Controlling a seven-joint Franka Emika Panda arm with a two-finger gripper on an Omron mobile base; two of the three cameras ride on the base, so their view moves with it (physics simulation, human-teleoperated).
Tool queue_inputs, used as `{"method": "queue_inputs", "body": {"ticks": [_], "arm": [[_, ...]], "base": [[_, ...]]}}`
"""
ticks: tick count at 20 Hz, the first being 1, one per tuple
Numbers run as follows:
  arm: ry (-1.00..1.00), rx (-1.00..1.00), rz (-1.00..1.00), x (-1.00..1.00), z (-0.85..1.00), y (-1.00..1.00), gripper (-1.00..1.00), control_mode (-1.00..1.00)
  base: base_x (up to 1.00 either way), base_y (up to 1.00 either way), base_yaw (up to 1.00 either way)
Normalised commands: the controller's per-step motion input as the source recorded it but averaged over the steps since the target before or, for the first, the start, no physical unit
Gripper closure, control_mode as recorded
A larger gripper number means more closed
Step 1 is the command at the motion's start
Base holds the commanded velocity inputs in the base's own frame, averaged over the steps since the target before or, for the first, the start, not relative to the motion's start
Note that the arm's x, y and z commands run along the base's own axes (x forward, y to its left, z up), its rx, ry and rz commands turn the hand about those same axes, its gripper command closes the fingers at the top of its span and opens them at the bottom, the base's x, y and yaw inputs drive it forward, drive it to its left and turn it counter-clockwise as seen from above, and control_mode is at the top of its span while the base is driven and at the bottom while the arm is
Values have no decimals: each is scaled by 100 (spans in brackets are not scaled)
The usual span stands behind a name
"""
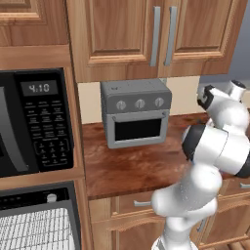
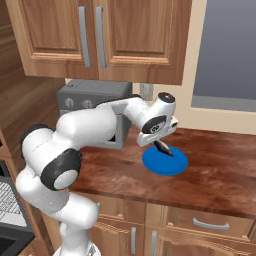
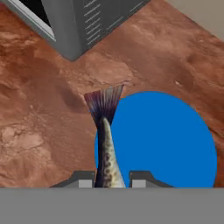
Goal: Place the fish on the top rack of the oven, and slide the tray back inside. Close the oven door.
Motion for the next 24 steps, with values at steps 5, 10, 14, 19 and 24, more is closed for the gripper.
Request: {"method": "queue_inputs", "body": {"ticks": [5, 10, 14, 19, 24], "arm": [[-35, -15, 0, -94, 24, 98, 100, -100], [-18, -22, 0, -67, 37, 99, 100, -100], [-10, -22, 3, -51, 35, 83, 100, -100], [0, -19, 10, -7, 6, 58, 100, -100], [0, -13, 18, -46, -1, 44, 100, -100]], "base": [[0, 0, 0], [0, 0, 0], [0, 0, 0], [0, 0, 0], [0, 0, 0]]}}
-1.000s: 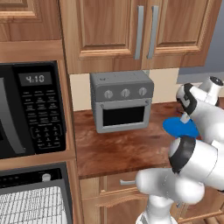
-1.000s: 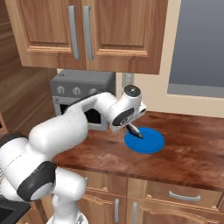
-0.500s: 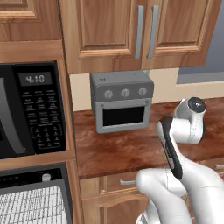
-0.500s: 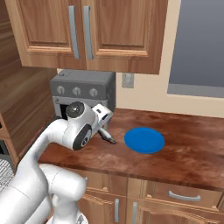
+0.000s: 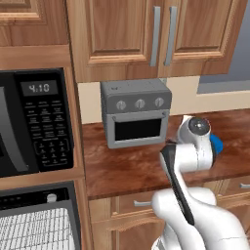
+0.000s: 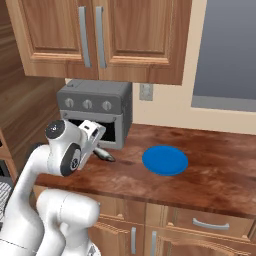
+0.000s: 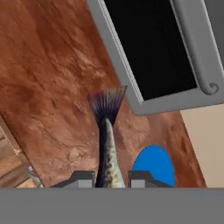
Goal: Place the fish on the top rack of the oven, and slide the tray back inside. Close the oven door.
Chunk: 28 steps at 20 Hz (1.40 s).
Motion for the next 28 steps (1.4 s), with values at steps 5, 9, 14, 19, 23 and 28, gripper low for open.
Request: {"method": "queue_inputs", "body": {"ticks": [5, 9, 14, 19, 23, 28], "arm": [[0, -2, 42, -48, -3, 23, 100, -100], [0, 0, 43, -30, 0, 19, 100, -100], [1, 0, 43, -7, -7, 10, 100, -100], [7, 0, 35, 0, -18, 11, 100, -100], [4, 0, 16, -2, -9, 9, 100, 100], [0, 0, 0, 0, 0, 0, 100, 100]], "base": [[0, 0, 0], [0, 0, 0], [0, 0, 0], [0, 0, 0], [-15, 10, 20], [-45, 39, 53]]}}
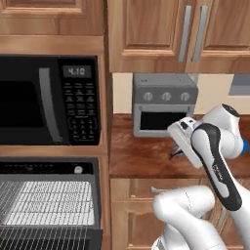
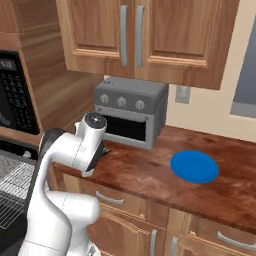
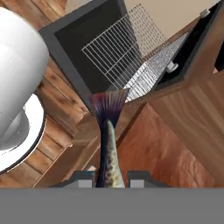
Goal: Place the fish on the top rack of the oven, and slide the tray back inside. Close the oven door.
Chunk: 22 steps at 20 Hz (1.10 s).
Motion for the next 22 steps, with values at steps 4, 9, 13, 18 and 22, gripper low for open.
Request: {"method": "queue_inputs", "body": {"ticks": [4, 9, 13, 18, 22], "arm": [[0, 0, 0, 0, 0, 0, 100, 100], [0, 0, 0, 0, 0, 0, 100, 100], [0, 0, 0, 0, 0, 0, 100, 100], [0, 0, 0, 0, 0, 0, 100, 100], [0, 0, 0, 0, 0, 0, 100, 100]], "base": [[-31, 50, 56], [-7, 56, 66], [1, 59, 65], [5, 61, 62], [-2, 23, 54]]}}
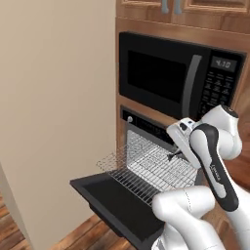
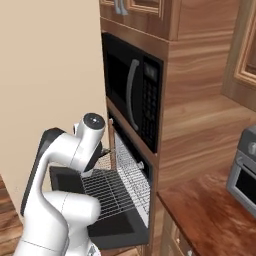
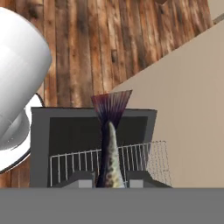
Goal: Place the fish on the top rack of the oven, and slide the tray back inside. Close the oven door.
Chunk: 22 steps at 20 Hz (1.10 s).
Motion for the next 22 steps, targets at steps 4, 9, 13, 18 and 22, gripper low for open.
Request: {"method": "queue_inputs", "body": {"ticks": [4, 9, 13, 18, 22], "arm": [[0, 0, 0, 0, 0, 0, 100, 100], [0, 0, 0, 0, 0, 0, 100, 100], [0, 0, 0, 0, 0, 0, 100, 100], [0, 0, 0, 0, 0, 0, 100, -100], [0, 0, 0, 9, 0, 0, 100, -100]], "base": [[-36, -28, 36], [-35, -8, 22], [-31, -10, 6], [0, 0, 0], [0, 0, 0]]}}
